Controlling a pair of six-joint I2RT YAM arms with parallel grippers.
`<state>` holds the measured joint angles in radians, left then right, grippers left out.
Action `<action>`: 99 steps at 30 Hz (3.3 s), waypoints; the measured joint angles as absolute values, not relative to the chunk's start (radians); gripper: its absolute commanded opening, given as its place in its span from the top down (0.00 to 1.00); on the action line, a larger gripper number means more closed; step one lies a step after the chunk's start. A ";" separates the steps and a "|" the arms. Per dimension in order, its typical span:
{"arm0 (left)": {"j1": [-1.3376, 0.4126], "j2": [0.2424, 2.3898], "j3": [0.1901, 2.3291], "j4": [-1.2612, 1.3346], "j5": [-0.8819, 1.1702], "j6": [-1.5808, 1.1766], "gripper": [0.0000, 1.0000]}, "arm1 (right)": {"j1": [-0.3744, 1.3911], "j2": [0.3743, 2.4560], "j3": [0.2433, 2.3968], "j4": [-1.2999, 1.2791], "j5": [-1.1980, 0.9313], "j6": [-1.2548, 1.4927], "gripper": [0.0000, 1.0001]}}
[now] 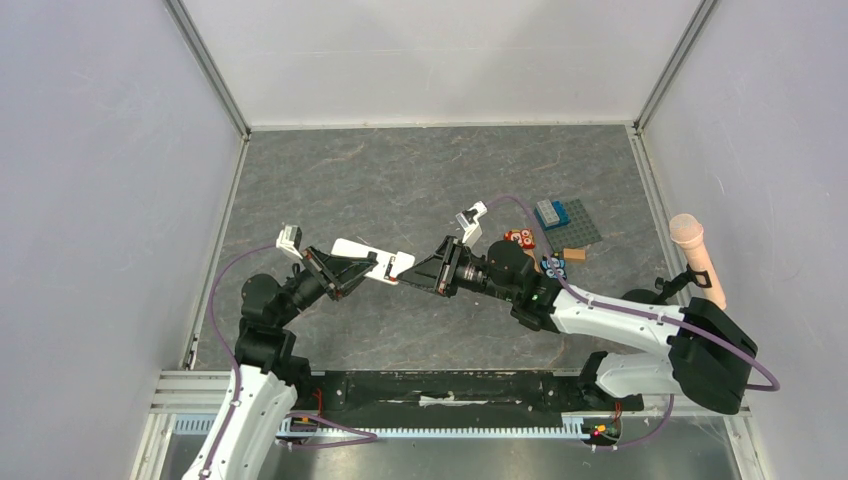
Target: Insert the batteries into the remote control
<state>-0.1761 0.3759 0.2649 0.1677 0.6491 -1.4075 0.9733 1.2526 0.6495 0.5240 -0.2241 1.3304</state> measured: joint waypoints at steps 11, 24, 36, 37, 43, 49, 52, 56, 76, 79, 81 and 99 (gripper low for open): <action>-0.172 0.392 0.269 0.182 0.656 -1.407 0.98 | 0.960 1.284 0.628 0.611 -0.265 1.375 0.82; -0.170 0.393 0.279 0.185 0.657 -1.401 0.98 | 0.951 1.330 0.595 0.744 -0.347 1.489 0.85; -0.170 0.396 0.300 0.182 0.665 -1.385 0.98 | 0.951 1.340 0.596 0.786 -0.393 1.489 0.85; -0.170 0.398 0.300 0.181 0.664 -1.385 0.98 | 0.951 1.342 0.596 0.786 -0.393 1.488 0.85; -0.169 0.404 0.300 0.181 0.660 -1.377 0.98 | 0.951 1.362 0.607 0.791 -0.417 1.491 0.86; -0.169 0.392 0.300 0.189 0.661 -1.348 0.98 | 0.953 1.367 0.607 0.797 -0.421 1.517 0.84; -0.169 0.385 0.300 0.202 0.661 -1.340 0.98 | 0.958 1.370 0.607 0.807 -0.419 1.539 0.84; -0.169 0.370 0.299 0.238 0.658 -1.338 0.98 | 0.966 1.378 0.607 0.843 -0.417 1.581 0.84; -0.171 0.345 0.287 0.284 0.636 -1.335 0.98 | 1.005 1.372 0.681 0.714 -0.368 1.517 0.80; -0.171 0.343 0.288 0.276 0.626 -1.335 0.98 | 1.007 1.351 0.698 0.652 -0.347 1.460 0.81; -0.171 0.342 0.288 0.272 0.625 -1.336 0.98 | 1.010 1.336 0.702 0.621 -0.332 1.433 0.82; -0.171 0.336 0.288 0.218 0.603 -1.349 0.98 | 1.009 1.288 0.638 0.679 -0.225 1.433 0.85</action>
